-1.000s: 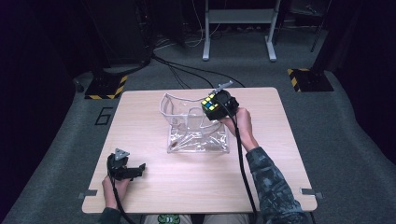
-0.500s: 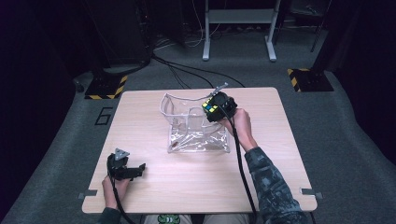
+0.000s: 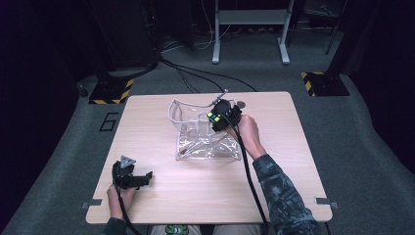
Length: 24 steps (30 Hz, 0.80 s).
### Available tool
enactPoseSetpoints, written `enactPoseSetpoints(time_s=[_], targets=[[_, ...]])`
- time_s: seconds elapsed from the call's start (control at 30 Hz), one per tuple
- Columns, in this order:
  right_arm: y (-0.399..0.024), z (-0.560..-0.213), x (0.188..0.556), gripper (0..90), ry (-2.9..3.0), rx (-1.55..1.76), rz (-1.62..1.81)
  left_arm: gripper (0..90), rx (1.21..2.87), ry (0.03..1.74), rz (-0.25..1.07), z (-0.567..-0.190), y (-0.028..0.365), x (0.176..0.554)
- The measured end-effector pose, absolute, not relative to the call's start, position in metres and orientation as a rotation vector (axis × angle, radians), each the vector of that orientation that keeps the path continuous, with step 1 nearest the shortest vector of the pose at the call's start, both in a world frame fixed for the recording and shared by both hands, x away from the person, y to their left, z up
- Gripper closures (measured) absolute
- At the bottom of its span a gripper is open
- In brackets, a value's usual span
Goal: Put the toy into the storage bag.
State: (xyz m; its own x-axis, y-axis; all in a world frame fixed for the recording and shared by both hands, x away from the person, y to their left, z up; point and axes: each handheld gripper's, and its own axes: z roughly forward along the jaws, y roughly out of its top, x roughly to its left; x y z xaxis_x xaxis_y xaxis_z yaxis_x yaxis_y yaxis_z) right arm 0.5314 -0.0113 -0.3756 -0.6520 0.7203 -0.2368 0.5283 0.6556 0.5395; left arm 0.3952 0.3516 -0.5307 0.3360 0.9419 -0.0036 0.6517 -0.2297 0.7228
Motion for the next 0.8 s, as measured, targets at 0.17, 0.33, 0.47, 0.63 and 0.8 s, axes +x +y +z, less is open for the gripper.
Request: enactPoseSetpoints(time_s=[0.17,0.33,0.47,0.63,0.8], targets=[[-0.0151,-0.3786,0.5357,32.8,2.43,1.015,0.59,4.8,1.969,1.393,0.591,-0.5308,0.3514,0.3952],[-0.0142,-0.3788,0.535,32.8,2.434,1.018,0.594,4.9,1.974,1.388,0.597,-0.5307,0.3517,0.3952],[-0.0136,-0.3792,0.5347,32.7,2.435,1.018,0.591,4.9,1.97,1.391,0.593,-0.5308,0.3515,0.3951],[-0.0139,-0.379,0.5348,30.7,2.445,1.013,0.597,5.0,1.967,1.395,0.593,-0.5309,0.3512,0.3949],[-0.0152,-0.3775,0.5339,12.8,2.461,0.997,0.634,5.0,1.969,1.391,0.592,-0.5308,0.3514,0.3951]])
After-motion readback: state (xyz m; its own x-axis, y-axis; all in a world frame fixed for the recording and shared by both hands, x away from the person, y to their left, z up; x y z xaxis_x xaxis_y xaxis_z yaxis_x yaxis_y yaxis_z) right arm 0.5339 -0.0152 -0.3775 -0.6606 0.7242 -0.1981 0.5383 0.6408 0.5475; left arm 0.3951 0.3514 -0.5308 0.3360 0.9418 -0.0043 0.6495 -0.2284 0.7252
